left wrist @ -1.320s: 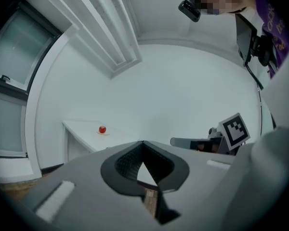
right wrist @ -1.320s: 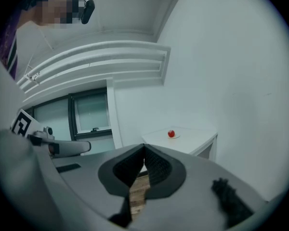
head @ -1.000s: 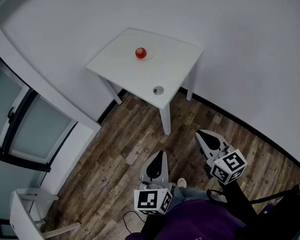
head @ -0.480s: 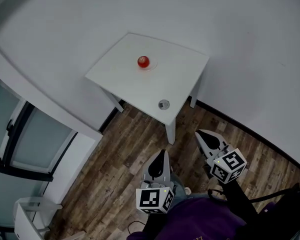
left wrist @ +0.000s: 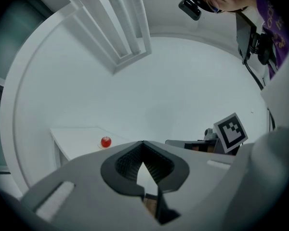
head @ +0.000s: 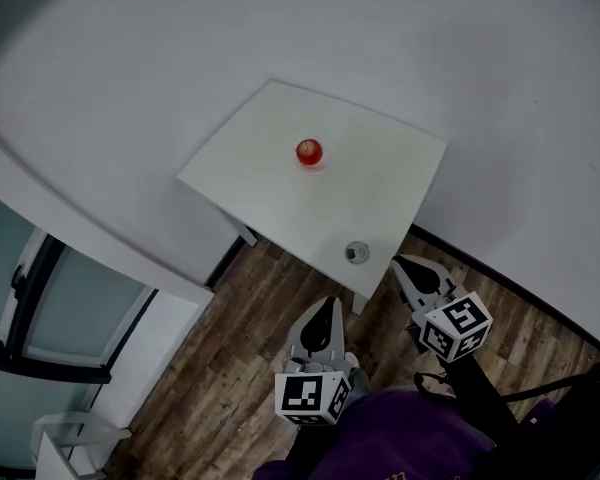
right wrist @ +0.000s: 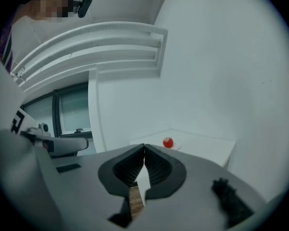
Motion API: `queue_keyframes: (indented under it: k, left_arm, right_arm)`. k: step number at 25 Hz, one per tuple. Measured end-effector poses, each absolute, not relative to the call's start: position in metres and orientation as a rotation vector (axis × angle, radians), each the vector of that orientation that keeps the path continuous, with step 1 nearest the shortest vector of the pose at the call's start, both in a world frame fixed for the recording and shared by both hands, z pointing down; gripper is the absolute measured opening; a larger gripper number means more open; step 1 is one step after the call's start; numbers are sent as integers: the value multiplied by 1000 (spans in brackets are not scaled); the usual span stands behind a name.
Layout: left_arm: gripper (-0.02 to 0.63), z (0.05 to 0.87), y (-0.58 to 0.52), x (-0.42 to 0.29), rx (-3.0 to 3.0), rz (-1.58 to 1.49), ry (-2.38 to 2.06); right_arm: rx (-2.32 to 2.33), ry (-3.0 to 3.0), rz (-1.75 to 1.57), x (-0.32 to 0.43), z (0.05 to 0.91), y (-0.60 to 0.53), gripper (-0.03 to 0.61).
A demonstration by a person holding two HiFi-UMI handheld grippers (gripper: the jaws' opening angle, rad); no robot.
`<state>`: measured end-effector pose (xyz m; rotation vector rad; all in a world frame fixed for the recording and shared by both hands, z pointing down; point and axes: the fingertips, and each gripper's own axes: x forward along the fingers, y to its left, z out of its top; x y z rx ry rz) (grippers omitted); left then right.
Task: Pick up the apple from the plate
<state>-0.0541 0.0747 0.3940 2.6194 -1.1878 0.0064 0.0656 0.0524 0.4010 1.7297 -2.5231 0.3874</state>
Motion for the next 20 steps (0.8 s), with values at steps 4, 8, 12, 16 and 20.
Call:
queue_keyframes:
  k: [4, 8, 12, 16, 20]
  left_arm:
    - [6, 400, 45, -58, 2618, 10, -1173]
    - [6, 411, 26, -63, 2574, 20, -1185]
    - [6, 420, 10, -59, 2546, 45, -1190]
    - [6, 430, -17, -51, 2499, 60, -1242]
    - [6, 435, -50, -39, 2461, 72, -1299]
  right_arm:
    - [1705, -2524, 401, 56, 409, 22, 11]
    - [1678, -2524, 413, 49, 416, 1, 11]
    - [1641, -2522, 426, 52, 423, -21, 11]
    - [1592, -2527, 429, 62, 432, -56, 11]
    - [1523, -2553, 444, 71, 438, -94, 11]
